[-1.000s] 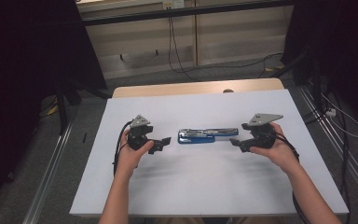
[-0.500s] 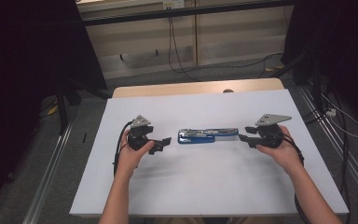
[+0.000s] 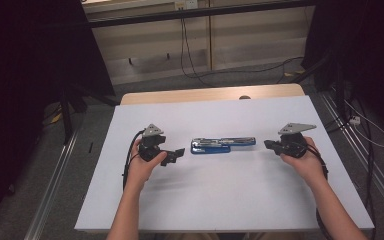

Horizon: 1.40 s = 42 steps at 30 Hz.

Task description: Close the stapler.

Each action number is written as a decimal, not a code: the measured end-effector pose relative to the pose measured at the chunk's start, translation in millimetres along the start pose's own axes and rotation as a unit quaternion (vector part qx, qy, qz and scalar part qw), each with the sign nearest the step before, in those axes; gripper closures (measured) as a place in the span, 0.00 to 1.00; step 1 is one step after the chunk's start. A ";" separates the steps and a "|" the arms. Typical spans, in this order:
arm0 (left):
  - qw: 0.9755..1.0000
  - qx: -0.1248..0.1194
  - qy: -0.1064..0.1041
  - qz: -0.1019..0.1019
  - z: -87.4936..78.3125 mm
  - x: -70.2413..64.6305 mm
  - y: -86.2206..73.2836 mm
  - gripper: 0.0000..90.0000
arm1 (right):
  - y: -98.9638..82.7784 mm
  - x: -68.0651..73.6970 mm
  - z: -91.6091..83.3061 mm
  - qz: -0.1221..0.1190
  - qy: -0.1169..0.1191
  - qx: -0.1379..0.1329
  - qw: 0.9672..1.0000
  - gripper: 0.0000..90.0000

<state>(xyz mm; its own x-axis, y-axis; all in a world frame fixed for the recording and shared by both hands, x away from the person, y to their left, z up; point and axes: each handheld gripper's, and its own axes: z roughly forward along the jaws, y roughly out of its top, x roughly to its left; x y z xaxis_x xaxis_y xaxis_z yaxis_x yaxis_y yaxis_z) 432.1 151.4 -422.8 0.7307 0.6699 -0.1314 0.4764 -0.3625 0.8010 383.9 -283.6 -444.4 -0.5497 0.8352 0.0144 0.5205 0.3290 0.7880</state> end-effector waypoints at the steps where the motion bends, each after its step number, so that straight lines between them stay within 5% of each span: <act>1: 1.000 0.001 0.000 0.002 0.2 0.4 -0.1 0.07 | -0.6 0.1 1.0 0.000 0.002 0.002 1.000 1.00; 6: 1.000 -0.003 0.017 0.000 5.4 -0.2 0.0 0.07 | -1.3 4.6 9.4 -0.006 0.004 0.016 1.000 1.00; 11: 1.000 -0.009 -0.010 -0.011 10.0 0.2 -1.6 0.12 | 2.1 9.9 20.6 -0.014 0.003 0.026 1.000 1.00; 15: 1.000 -0.001 -0.017 0.004 15.9 -4.6 -1.4 0.35 | 3.2 10.7 25.1 -0.018 0.002 0.028 0.999 1.00; 23: 0.999 0.009 -0.043 0.019 35.6 -16.7 -2.2 0.98 | 3.5 7.6 26.4 -0.012 0.002 0.027 1.000 1.00; 42: 0.999 0.005 -0.029 0.032 58.9 -24.7 -4.2 1.00 | 4.7 9.7 32.1 -0.023 0.013 0.042 0.999 1.00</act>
<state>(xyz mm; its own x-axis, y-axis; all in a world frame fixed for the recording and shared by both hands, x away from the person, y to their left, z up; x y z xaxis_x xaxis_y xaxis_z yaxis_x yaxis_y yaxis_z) 440.9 98.2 -457.3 0.7869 0.6067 -0.1129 0.4320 -0.4109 0.8028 402.0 -259.9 -460.4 -0.5910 0.8067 -0.0044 0.5460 0.4041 0.7339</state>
